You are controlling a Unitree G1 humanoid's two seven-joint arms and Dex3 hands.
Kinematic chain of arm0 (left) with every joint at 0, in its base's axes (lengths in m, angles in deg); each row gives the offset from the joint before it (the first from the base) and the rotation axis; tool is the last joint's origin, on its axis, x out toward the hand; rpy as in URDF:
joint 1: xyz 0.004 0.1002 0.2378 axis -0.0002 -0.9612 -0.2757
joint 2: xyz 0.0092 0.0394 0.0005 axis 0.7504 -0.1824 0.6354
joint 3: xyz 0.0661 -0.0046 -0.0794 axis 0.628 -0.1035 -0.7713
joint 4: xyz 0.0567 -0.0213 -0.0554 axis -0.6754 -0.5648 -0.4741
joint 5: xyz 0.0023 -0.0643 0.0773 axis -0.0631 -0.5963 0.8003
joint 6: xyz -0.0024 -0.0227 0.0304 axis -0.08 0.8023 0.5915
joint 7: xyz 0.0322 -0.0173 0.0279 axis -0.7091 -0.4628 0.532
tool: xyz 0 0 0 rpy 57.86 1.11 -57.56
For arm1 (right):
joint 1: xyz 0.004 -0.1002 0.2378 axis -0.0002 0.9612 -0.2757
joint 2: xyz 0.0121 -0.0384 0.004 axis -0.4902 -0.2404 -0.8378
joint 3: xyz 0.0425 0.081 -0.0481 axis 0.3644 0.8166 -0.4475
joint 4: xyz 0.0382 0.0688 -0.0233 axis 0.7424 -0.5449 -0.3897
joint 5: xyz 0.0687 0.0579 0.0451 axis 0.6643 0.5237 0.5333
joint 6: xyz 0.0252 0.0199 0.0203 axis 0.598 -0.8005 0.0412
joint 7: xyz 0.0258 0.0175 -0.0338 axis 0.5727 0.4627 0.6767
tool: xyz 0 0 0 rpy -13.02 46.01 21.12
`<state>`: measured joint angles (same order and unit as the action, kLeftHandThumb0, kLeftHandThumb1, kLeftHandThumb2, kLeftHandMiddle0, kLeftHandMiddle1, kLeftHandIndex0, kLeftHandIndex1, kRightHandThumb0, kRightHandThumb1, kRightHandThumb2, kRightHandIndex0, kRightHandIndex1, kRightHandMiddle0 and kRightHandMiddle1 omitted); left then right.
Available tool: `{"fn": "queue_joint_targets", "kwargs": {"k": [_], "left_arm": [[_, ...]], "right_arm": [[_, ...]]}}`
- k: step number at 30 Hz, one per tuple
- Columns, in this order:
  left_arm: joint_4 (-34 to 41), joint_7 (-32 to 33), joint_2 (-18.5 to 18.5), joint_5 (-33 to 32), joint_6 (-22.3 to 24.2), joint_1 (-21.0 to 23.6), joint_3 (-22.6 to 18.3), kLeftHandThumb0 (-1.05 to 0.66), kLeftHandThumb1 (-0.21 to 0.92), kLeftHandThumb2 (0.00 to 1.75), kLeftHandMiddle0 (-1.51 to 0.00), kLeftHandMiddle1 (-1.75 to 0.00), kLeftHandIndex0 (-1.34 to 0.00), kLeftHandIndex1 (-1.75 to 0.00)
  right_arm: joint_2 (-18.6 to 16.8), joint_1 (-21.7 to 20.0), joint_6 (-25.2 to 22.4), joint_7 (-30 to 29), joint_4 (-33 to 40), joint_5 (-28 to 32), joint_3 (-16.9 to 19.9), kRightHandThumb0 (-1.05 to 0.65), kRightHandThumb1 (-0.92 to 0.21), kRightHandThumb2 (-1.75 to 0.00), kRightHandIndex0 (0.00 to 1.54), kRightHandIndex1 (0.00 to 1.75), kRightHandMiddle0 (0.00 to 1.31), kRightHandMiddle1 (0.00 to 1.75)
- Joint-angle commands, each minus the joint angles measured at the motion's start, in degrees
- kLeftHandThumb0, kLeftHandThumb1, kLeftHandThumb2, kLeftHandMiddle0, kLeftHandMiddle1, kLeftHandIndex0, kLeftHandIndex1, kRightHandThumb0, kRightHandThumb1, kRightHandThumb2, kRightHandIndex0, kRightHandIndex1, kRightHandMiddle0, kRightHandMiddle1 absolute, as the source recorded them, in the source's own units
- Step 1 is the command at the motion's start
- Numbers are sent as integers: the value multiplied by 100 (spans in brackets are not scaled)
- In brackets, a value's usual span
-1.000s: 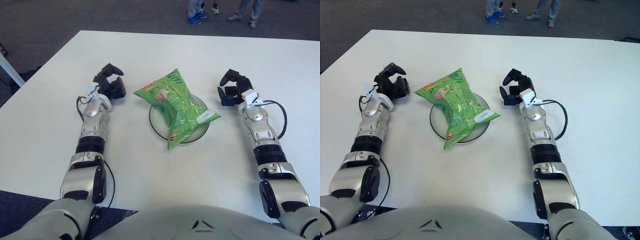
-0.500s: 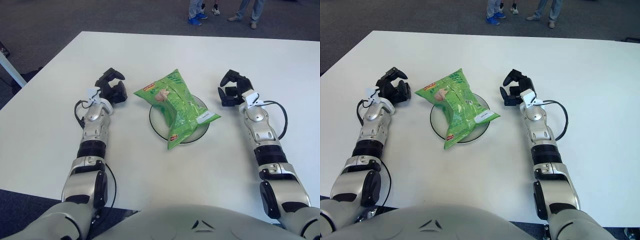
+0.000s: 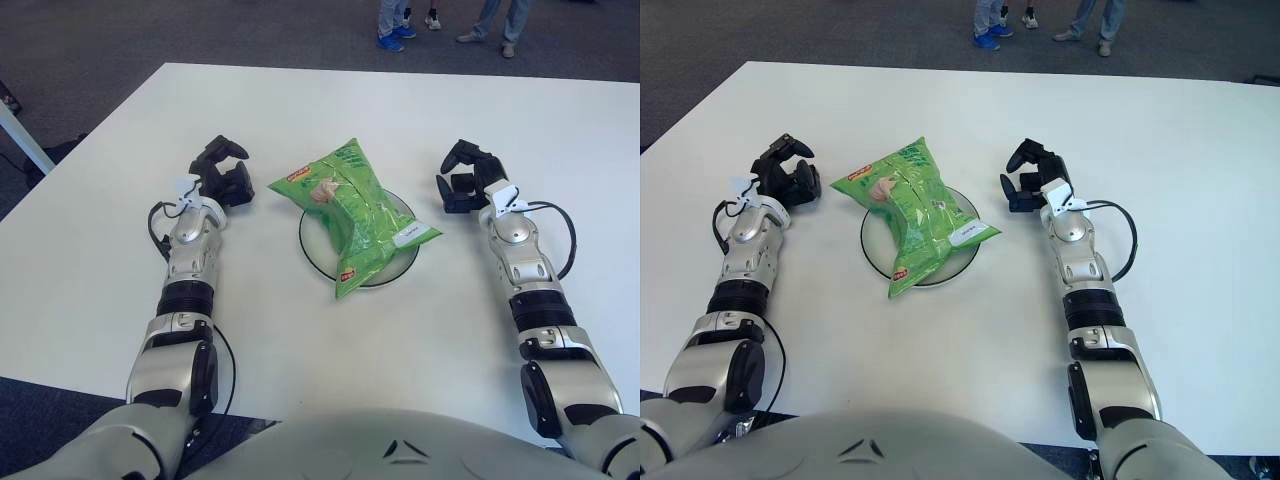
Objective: Put the snack into the plate.
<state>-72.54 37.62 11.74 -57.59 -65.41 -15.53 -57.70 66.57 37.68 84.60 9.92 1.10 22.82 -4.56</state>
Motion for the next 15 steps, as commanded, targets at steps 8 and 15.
{"fn": "queue_joint_targets", "kwargs": {"k": [8,15], "left_arm": [[-183,-317,-200,72,-316,-567,273,-48,31,133,-129,-175,-62,-175],[-303,-489,-216,86,-672,-588,360,-47,32,130,-127,-175,-60,-175]], "right_arm": [[66,344,-318,260,-362,43,28,-46,-38,-124,130,175,57,175],[104,331,-291,346,-381,118,101,-46,-39,-123,130,175,56,175]]}}
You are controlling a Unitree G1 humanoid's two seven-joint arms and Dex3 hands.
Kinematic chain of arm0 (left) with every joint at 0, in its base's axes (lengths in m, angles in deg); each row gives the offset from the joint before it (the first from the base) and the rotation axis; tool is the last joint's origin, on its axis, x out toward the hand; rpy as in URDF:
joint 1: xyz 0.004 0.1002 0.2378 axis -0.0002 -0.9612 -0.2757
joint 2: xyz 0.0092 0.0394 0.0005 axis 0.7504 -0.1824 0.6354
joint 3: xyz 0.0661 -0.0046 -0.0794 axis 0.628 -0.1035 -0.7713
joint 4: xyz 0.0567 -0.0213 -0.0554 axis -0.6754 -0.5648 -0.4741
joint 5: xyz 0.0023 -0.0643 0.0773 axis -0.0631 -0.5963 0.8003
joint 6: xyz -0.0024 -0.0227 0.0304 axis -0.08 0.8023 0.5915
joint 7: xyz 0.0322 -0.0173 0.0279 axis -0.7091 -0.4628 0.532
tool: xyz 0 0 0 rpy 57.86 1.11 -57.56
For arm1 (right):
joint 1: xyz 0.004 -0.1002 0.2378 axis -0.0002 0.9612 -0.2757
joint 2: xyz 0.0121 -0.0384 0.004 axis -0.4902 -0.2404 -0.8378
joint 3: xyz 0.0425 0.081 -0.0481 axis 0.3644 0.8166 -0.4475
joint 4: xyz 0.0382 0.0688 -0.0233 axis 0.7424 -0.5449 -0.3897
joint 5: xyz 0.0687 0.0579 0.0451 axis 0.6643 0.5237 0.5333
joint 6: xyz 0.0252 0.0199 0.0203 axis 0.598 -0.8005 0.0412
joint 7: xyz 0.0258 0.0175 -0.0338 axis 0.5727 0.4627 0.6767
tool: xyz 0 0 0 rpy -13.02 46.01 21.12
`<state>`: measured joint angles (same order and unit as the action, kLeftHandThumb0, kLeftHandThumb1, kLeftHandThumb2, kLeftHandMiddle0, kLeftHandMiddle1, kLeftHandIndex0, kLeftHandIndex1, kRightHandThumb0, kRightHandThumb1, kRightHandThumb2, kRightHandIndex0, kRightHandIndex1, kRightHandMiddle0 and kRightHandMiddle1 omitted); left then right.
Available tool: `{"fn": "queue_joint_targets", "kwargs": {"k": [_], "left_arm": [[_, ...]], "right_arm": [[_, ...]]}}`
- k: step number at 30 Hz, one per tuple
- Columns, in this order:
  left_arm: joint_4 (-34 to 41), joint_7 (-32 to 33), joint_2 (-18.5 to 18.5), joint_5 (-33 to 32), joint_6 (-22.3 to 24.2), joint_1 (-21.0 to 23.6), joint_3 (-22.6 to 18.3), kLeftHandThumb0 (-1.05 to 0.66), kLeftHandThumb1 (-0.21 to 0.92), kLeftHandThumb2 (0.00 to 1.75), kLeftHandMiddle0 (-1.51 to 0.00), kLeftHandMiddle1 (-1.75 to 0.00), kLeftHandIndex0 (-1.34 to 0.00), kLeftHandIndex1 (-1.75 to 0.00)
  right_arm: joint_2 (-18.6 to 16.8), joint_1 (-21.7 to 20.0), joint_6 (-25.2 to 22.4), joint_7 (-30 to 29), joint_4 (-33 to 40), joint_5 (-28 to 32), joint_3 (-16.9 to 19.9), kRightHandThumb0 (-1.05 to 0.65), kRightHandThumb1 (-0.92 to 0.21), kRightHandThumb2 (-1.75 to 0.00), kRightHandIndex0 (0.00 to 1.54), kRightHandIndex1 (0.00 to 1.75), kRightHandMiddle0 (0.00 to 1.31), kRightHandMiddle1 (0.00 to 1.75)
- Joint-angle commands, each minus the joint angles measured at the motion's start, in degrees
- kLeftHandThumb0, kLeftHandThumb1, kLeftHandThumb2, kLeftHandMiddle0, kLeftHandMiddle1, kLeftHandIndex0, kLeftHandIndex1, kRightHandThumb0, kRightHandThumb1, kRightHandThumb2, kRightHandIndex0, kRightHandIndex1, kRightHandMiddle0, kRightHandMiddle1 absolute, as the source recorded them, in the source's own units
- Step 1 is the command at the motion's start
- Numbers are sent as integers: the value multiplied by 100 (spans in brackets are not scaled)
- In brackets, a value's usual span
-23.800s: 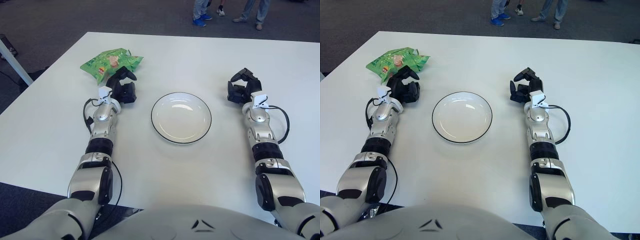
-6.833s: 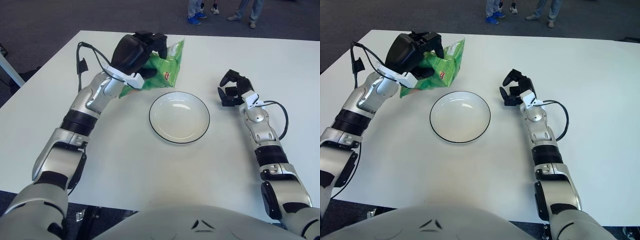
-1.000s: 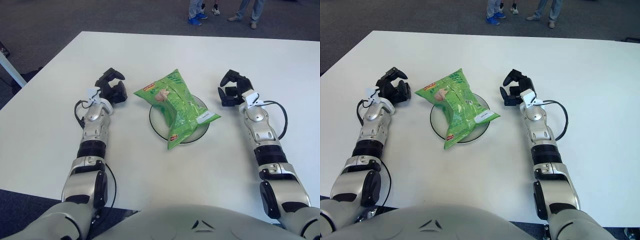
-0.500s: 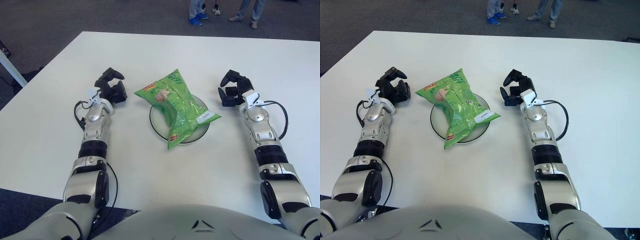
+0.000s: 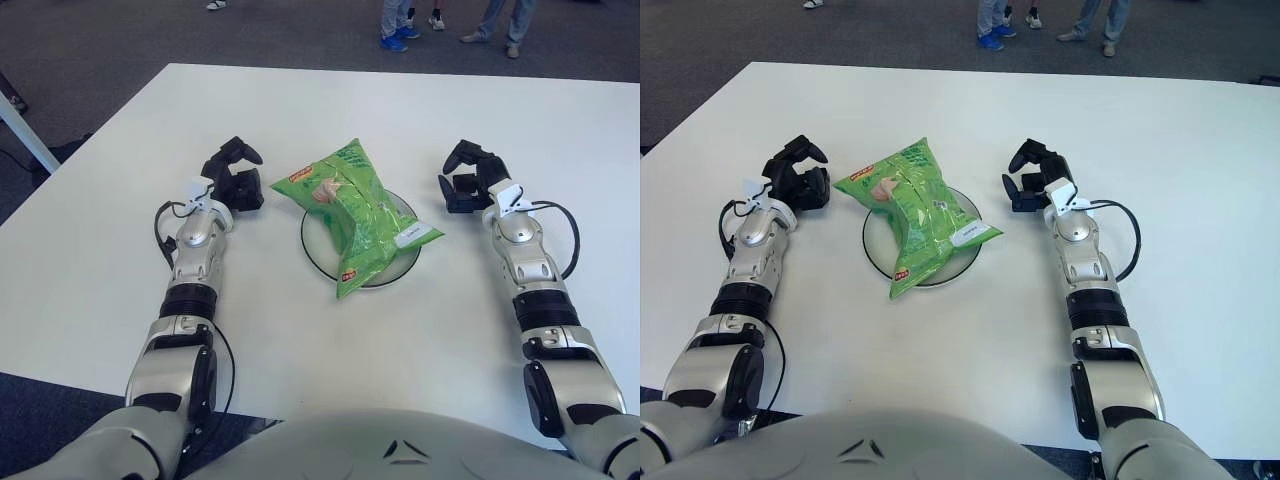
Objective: Put the snack into the plate.
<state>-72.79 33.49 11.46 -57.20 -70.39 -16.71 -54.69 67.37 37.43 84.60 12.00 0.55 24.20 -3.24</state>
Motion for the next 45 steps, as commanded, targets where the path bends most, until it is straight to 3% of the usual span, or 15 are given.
{"fn": "queue_joint_targets", "kwargs": {"k": [1,17,45], "left_arm": [[-314,-90,-186,57,-213,-461,69,-47,33,130,-127,-175,-60,-175],[-509,-102,-191,22,-303,-384,34,-46,36,126,-125,-175,-57,-175],[-558,60,-199,105,-247,-338,31,-45,38,124,-125,-175,-56,-175]], "right_arm": [[28,361,-282,152,-323,-4,-23,-46,-39,-123,130,175,56,175],[-47,359,-321,619,-351,570,257,-45,-41,-120,131,175,54,175],[-173,315,-299,774,-453,1160,597,-44,-47,-113,131,175,50,175]]}}
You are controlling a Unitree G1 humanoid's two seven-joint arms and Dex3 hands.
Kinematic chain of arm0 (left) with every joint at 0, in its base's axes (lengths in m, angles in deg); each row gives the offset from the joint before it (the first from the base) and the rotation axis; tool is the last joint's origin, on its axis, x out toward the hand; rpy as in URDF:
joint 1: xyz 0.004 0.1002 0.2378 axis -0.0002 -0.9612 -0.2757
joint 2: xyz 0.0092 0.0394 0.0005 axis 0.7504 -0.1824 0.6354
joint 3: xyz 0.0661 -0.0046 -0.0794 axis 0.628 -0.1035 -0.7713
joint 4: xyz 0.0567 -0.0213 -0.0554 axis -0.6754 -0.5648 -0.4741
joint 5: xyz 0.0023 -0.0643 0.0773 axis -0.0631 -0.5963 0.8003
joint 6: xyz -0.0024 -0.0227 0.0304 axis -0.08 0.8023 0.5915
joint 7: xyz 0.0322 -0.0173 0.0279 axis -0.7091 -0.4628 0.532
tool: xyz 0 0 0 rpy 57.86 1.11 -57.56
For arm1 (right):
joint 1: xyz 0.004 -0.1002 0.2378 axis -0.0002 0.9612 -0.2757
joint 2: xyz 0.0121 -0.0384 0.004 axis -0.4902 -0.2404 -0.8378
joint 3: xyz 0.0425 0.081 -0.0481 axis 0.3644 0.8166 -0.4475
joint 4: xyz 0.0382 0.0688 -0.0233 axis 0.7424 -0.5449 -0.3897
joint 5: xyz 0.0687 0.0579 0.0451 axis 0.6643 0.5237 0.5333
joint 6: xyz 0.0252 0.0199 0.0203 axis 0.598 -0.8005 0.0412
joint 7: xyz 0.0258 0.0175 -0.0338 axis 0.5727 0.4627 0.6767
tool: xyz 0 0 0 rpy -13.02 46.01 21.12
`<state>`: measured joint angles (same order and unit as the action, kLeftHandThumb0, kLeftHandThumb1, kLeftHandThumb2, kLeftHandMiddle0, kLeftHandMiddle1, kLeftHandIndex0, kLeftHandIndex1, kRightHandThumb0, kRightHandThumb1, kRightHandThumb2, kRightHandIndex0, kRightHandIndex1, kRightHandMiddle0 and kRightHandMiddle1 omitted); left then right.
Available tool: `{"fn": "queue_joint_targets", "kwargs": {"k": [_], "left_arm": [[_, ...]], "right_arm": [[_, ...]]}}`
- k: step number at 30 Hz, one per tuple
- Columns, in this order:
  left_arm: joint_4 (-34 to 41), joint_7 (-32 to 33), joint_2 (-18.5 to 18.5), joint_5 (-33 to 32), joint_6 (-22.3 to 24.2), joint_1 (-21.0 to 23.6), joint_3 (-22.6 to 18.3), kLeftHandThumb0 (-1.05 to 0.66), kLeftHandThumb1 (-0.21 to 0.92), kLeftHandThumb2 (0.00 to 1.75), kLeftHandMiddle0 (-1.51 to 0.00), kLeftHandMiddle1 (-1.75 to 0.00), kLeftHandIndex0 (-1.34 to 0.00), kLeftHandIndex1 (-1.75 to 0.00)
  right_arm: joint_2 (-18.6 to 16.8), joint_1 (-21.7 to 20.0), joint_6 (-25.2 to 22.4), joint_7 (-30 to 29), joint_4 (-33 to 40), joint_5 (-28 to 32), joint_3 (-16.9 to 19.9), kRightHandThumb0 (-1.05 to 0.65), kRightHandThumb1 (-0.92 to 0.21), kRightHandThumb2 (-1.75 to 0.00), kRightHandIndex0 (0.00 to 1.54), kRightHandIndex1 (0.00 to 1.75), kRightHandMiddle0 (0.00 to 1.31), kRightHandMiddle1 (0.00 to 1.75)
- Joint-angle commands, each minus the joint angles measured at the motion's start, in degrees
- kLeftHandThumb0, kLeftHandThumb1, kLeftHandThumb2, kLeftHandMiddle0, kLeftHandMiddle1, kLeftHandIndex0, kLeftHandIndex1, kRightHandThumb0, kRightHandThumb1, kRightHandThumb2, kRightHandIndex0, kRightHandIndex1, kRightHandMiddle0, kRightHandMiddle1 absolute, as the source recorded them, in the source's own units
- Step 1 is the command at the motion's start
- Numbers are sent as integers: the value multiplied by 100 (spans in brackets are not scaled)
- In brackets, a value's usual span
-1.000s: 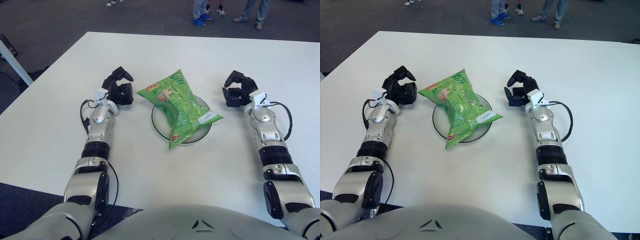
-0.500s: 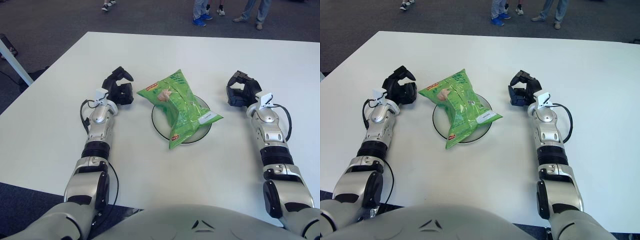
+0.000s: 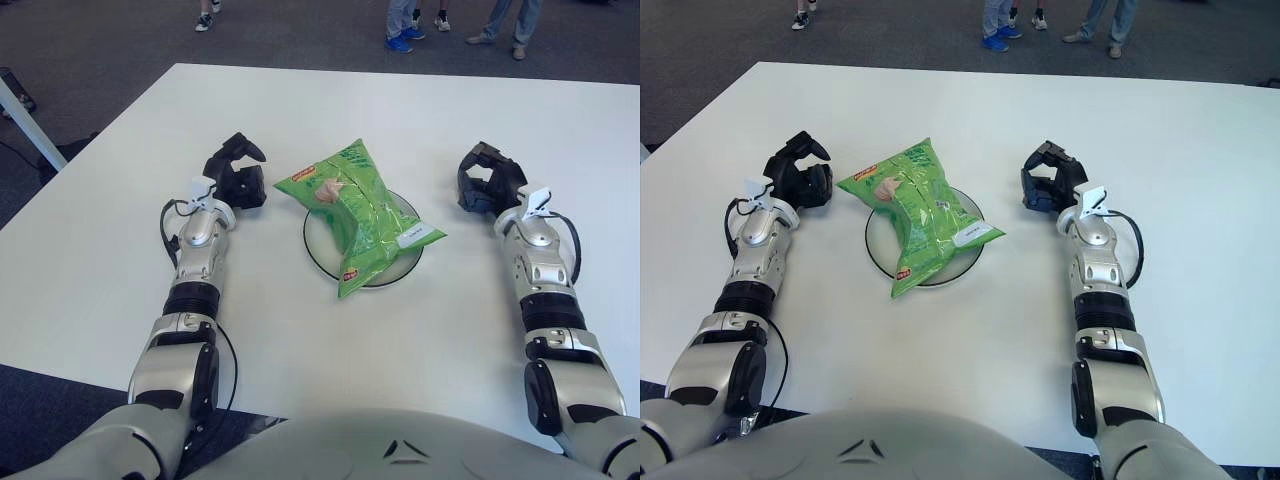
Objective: Put the snack into the plate.
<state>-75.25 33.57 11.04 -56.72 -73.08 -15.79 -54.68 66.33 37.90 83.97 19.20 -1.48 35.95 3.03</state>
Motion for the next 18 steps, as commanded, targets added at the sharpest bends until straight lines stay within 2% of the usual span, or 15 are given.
{"fn": "queue_joint_targets", "kwargs": {"k": [1,18], "left_arm": [[-305,51,-161,56,25,-431,32,-45,38,124,-125,-175,-56,-175],[-299,66,-183,31,133,-354,8,-46,34,128,-125,-175,-59,-175]], "right_arm": [[-69,267,-231,58,-255,-3,-18,-44,-47,-113,131,175,50,175],[-105,192,-305,-41,-274,28,62,-44,-47,-114,132,175,50,175]]}}
